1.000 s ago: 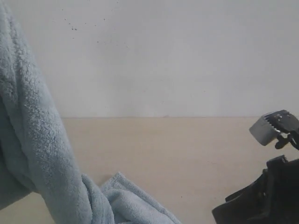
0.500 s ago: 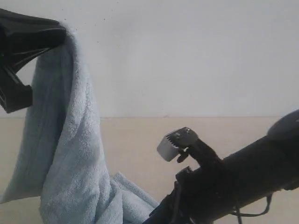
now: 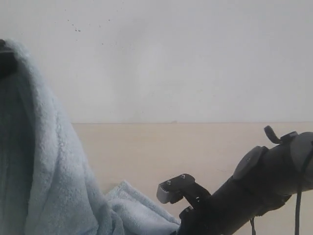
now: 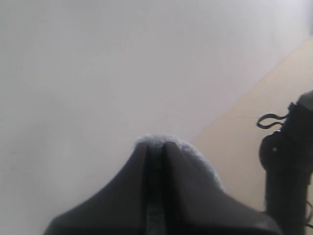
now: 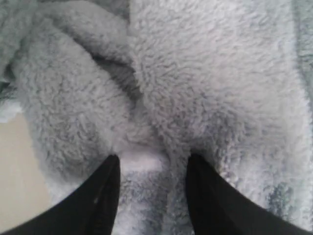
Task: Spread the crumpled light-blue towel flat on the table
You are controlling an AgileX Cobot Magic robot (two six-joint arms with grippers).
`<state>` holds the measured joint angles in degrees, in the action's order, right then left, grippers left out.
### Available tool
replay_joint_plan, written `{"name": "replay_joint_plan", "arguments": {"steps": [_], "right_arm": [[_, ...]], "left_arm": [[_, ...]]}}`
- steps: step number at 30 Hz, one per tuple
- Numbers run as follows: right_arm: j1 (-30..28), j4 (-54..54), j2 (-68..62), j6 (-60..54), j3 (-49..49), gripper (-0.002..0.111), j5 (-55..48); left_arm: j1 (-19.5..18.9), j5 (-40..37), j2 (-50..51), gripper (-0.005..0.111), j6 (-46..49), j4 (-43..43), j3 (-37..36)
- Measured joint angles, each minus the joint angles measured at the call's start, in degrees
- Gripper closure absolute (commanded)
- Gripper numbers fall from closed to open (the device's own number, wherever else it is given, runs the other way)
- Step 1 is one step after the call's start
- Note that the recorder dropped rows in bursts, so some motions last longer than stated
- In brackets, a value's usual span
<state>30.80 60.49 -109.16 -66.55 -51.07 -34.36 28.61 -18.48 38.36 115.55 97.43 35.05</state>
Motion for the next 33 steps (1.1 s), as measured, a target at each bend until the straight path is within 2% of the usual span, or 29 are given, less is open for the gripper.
{"name": "replay_joint_plan", "arguments": {"steps": [5, 7, 9, 12, 15, 17, 19, 24, 27, 28, 29, 30, 33], "right_arm": [[-3.1, -4.9, -0.3, 6.2, -4.2, 0.065, 2.7], [-7.1, -7.7, -0.3, 10.1, -8.0, 0.065, 3.0], [-11.8, -9.8, -0.3, 13.3, -12.6, 0.065, 1.9], [-18.9, -10.9, -0.4, 15.9, -19.1, 0.065, -6.4], [-19.3, -12.7, -0.4, 15.9, -19.8, 0.065, -13.0], [-18.3, -12.7, -0.4, 15.9, -19.8, 0.065, -13.9], [-17.7, -12.7, -0.4, 16.3, -19.8, 0.065, -14.2], [-17.7, -12.7, -0.4, 16.3, -19.9, 0.065, -15.5], [-17.7, -12.7, -0.4, 16.3, -19.9, 0.065, -15.9], [-17.7, -12.7, -0.4, 16.3, -19.9, 0.065, -15.9], [-17.7, -12.7, -0.4, 16.3, -19.9, 0.065, -16.0], [-17.7, -12.7, -0.4, 16.3, -19.9, 0.065, -16.1], [-17.7, -12.7, -0.4, 16.3, -19.9, 0.065, -16.6]], "left_arm": [[0.0, -6.2, 0.0, 0.102, -3.8, -2.1, -2.5], [0.0, -10.0, 0.0, 0.102, -8.6, -7.6, -4.0], [0.0, -15.5, 0.0, 0.102, -14.2, -17.2, -5.1], [0.0, -27.6, 0.0, 0.102, -27.1, -32.9, -5.5], [0.0, -40.6, 0.0, 0.102, -32.4, -41.7, -5.5], [0.0, -47.7, 0.0, 0.102, -36.3, -46.6, -5.5], [0.0, -50.3, 0.5, 0.102, -39.6, -49.1, -5.8], [0.0, -51.1, 3.4, 0.082, -40.5, -43.6, -6.5], [0.0, -49.6, 5.3, 0.059, -40.3, -42.0, -6.5], [0.0, -48.1, 5.9, 0.048, -40.3, -40.9, -6.5], [0.0, -45.2, 6.8, 0.043, -40.0, -39.4, -6.5], [0.0, -43.1, 7.5, 0.041, -39.6, -38.0, -6.5], [0.0, -33.5, 9.5, 0.043, -38.6, -38.6, -6.4]]}}
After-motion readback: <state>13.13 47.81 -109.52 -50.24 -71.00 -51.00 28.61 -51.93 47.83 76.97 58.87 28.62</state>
